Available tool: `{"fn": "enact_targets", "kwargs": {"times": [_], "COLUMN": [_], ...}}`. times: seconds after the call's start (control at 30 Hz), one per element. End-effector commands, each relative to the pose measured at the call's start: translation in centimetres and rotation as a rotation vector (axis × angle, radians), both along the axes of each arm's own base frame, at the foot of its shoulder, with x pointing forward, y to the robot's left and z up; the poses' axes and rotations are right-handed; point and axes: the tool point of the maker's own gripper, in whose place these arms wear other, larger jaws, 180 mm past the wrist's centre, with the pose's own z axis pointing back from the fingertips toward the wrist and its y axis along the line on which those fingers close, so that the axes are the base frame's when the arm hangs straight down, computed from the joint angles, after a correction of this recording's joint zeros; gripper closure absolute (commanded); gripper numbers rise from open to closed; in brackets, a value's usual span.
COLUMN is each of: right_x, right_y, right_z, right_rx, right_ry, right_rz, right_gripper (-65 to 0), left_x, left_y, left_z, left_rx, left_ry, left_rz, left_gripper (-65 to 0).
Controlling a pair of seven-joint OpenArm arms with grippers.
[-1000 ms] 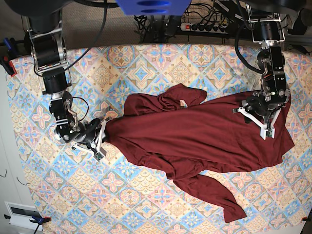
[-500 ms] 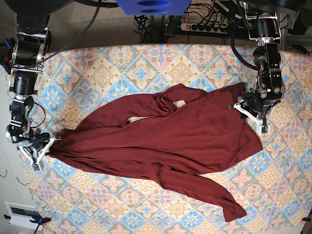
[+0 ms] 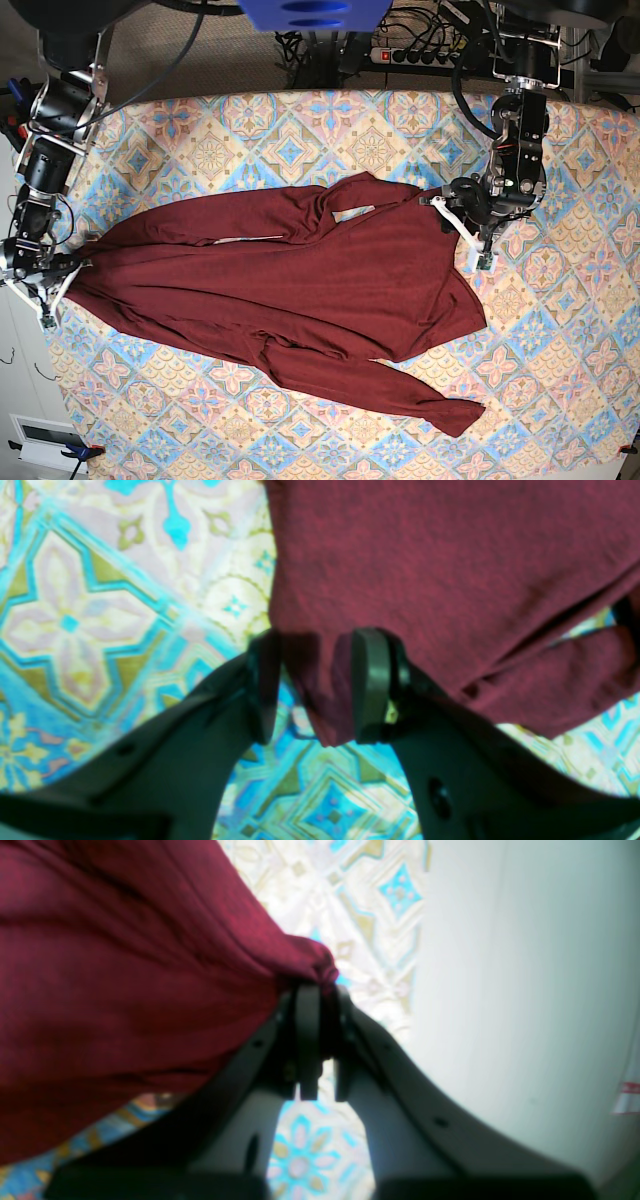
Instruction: Layout the t-shirt on the table in an organized manner, then fold the t-shirt properly
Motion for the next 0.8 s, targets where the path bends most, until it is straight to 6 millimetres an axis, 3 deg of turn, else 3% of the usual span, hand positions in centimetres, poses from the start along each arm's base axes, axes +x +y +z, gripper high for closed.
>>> {"fn": "enact_targets", "kwargs": {"times": [0.0, 0.27, 0.53, 0.63, 0.7, 0.77], "right_x": [1.5, 0.8, -0.8, -0.6, -0.4, -0.3], "right_y": [-0.7, -0.6, -0.1, 1.5, 2.3, 3.4], "right_z": [2.5, 2.5, 3.4, 3.3, 3.6, 4.0], "right_rx": [-0.013, -0.046, -0.133, -0.127, -0.129, -0.133], "right_ry": [-0.072, -0.069, -0.091, -0.105, -0.122, -0.145], "right_rz": [-0.003, 0.012, 0.064, 0.088, 0.104, 0.124], "right_gripper": [-3.8, -20.2, -21.9, -22.0, -22.0, -22.0], "left_x": [0.8, 0.7, 0.2, 0.4, 2.2, 4.0], "left_y": [1.0, 2.2, 0.9, 0.9, 1.5, 2.8], "left_z": [0.6, -2.0, -2.3, -2.3, -2.0, -2.4], "left_rx": [0.017, 0.016, -0.035, -0.054, -0.050, -0.050], "left_ry": [-0.026, 0.035, 0.059, 0.065, 0.033, 0.027], "left_rz": [0.015, 0.054, 0.004, 0.004, 0.018, 0.058], "left_gripper": [-23.3, -23.3, -23.4, -22.6, -20.8, -14.1]}}
